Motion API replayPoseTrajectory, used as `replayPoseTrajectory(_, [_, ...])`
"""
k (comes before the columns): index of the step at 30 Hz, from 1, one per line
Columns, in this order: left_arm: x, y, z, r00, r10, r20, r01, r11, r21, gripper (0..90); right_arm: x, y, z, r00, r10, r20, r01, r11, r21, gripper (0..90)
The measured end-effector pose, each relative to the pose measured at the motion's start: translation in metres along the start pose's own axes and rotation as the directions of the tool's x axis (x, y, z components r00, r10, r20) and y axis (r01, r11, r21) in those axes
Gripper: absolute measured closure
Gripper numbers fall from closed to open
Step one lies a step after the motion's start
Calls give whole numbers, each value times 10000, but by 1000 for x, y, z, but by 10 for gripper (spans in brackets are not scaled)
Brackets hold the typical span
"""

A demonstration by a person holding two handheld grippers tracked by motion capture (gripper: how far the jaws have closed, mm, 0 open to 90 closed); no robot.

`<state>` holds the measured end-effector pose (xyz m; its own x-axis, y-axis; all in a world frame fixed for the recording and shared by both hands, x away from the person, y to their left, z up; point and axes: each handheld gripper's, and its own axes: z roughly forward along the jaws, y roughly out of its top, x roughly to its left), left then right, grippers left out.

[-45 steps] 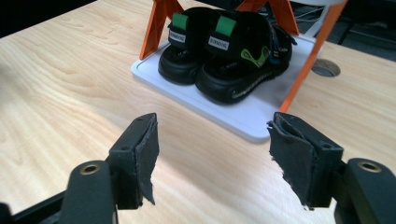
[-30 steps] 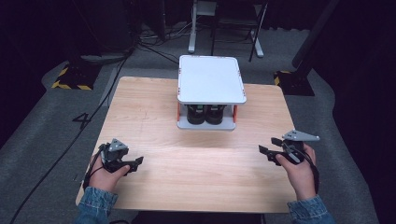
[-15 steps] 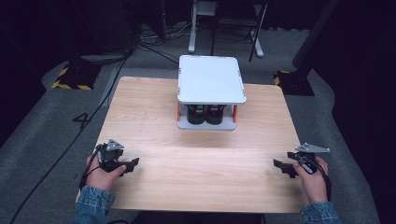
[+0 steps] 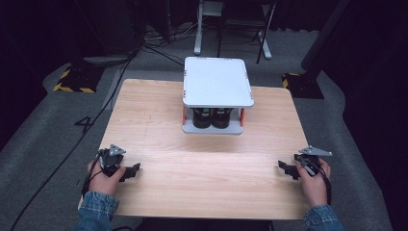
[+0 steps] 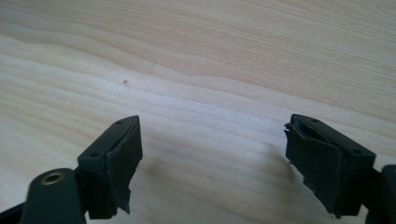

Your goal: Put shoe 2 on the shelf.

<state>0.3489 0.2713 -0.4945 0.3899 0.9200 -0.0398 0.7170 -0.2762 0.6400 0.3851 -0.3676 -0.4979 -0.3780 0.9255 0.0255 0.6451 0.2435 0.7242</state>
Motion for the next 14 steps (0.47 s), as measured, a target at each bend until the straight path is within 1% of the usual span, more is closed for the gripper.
replayPoseTrajectory(1, [1,0,0,9999,109,10,-109,9999,6,188,1,1,3,9999,-72,139,71,9999,76,189])
replayPoseTrajectory(2, [0,0,1,9998,183,-95,-182,9998,17,184,2,1,10,9993,-116,357,118,9999,-53,119])
replayPoseTrajectory(3, [0,0,1,9998,183,-95,-182,9998,17,183,2,1,10,9993,-116,357,118,9999,-53,119])
replayPoseTrajectory(4, [0,0,1,9997,204,-108,-204,9998,18,183,4,1,11,9985,34,541,-29,9999,-106,109])
replayPoseTrajectory(7, [0,-1,1,9994,285,-200,-287,9996,-81,182,4,1,12,9985,34,541,-28,9999,-107,109])
replayPoseTrajectory(8, [-1,-1,1,9993,297,-222,-298,9995,-49,182,3,1,11,9987,4,518,1,9999,-102,109])
replayPoseTrajectory(14, [-1,-1,1,9996,248,-128,-249,9996,-99,179,4,-1,9,9986,54,521,-49,9999,-103,108])
